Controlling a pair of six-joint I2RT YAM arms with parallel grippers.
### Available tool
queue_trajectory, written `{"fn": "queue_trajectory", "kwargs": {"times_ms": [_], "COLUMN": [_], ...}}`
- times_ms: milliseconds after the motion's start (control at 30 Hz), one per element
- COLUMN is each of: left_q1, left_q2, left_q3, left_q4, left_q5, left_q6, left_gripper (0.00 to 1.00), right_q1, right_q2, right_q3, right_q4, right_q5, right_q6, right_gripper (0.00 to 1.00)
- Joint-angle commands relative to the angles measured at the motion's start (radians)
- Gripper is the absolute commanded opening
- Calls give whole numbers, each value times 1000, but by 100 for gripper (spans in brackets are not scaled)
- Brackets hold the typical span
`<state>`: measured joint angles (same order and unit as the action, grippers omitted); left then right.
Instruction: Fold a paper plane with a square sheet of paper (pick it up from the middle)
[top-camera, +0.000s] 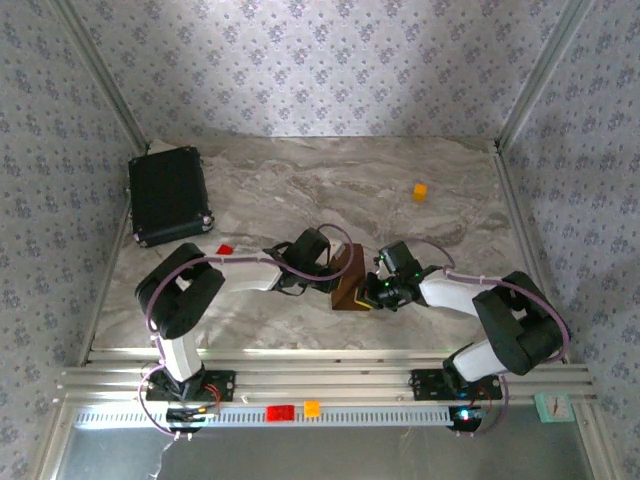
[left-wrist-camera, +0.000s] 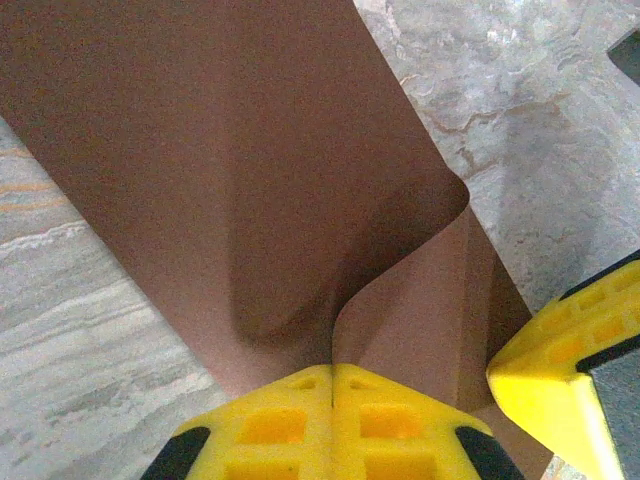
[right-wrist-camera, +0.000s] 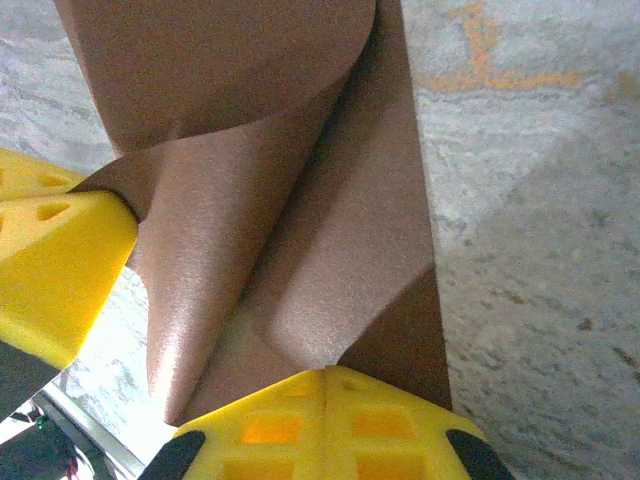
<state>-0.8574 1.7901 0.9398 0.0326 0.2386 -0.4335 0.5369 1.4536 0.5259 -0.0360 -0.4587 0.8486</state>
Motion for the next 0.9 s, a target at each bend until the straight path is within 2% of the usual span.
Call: {"fn": "queue_trajectory", "kwargs": {"times_ms": [0, 867], "left_q1": [6, 3], "left_q2": [18, -7], "left_q3": [30, 11], "left_q4": [-2, -36], "left_q5": [4, 4], "left_q6": [24, 4], "left_gripper": [0, 0], "right_q1": [-5, -5], "right_q2": [16, 16], "right_q3": [-14, 0], "right_q4": [-64, -78], "right_q5": [31, 31], "right_q6": [-10, -14], "right_gripper": [3, 3]}}
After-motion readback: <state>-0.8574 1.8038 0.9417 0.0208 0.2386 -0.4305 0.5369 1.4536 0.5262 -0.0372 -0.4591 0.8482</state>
